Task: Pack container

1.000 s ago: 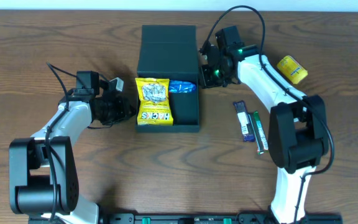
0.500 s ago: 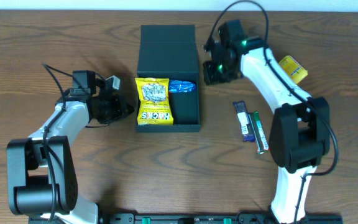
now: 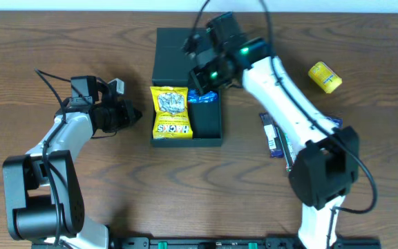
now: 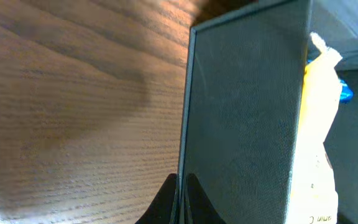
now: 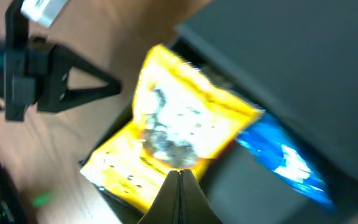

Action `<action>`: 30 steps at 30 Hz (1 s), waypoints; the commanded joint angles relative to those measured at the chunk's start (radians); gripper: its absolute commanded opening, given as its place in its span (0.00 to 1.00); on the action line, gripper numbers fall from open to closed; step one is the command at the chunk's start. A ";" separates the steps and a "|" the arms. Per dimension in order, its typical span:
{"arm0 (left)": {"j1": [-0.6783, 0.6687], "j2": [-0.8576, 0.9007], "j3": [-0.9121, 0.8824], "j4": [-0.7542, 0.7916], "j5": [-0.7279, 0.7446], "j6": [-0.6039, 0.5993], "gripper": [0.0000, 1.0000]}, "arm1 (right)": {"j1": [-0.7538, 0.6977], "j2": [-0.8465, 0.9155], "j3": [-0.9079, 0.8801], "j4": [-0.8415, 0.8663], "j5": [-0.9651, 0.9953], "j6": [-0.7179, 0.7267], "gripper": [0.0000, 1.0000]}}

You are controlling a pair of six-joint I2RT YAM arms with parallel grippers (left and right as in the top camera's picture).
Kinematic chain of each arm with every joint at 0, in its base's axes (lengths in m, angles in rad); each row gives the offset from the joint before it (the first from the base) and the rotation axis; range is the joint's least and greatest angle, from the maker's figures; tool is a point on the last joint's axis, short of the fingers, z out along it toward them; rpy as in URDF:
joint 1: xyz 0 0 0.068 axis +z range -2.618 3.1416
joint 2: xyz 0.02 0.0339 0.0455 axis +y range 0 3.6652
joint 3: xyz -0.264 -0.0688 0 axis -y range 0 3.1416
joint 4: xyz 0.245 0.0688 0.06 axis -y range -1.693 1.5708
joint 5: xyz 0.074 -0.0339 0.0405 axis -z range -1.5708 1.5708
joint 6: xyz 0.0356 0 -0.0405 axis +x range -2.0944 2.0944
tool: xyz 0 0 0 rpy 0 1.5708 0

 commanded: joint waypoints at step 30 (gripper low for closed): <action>0.103 0.011 0.025 -0.032 -0.006 -0.011 0.07 | 0.156 0.272 -0.010 0.154 0.075 0.049 0.01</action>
